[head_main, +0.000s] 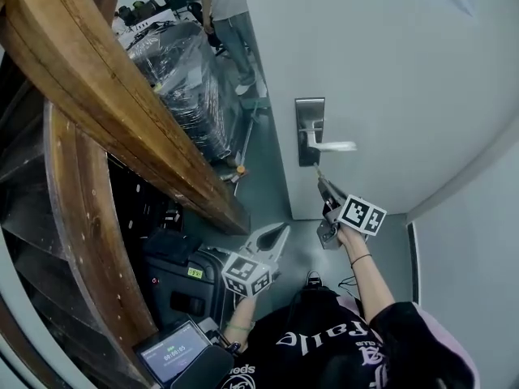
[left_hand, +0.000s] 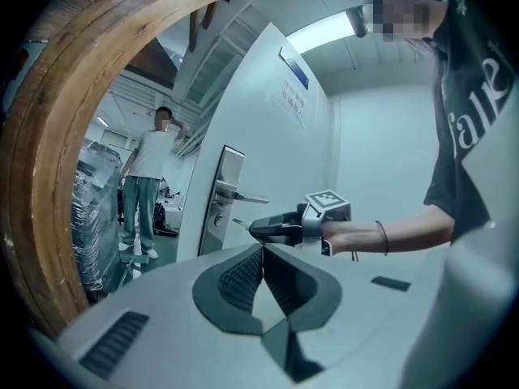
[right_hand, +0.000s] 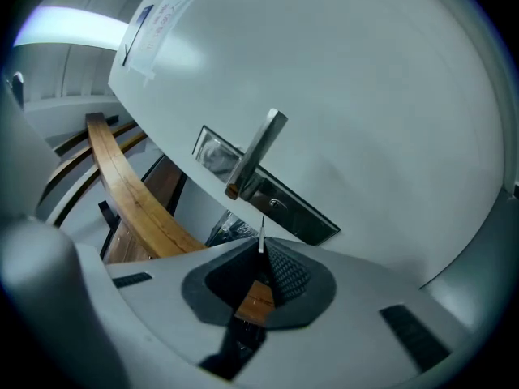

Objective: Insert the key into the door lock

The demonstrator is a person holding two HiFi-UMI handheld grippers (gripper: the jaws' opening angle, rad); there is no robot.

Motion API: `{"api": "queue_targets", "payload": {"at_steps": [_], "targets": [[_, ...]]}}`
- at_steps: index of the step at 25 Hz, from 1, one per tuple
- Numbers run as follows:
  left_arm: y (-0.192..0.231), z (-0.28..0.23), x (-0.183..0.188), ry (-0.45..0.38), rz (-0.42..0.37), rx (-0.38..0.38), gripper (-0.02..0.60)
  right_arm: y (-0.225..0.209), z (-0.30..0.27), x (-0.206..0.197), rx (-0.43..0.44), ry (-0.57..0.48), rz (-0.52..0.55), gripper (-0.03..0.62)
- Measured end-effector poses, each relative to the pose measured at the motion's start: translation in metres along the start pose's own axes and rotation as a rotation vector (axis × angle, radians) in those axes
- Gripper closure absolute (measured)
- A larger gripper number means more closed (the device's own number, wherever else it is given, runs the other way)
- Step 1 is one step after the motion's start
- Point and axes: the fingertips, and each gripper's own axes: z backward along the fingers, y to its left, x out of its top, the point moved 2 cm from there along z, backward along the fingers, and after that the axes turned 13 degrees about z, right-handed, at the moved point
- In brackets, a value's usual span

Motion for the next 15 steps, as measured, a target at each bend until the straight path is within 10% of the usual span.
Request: {"api": "queue_targets", "payload": {"at_steps": [15], "targets": [[0.018,-0.007,-0.005,0.043,0.004,0.024,0.577,-0.020,-0.056,0.011,-0.015,-0.073,-0.213,0.559]]}}
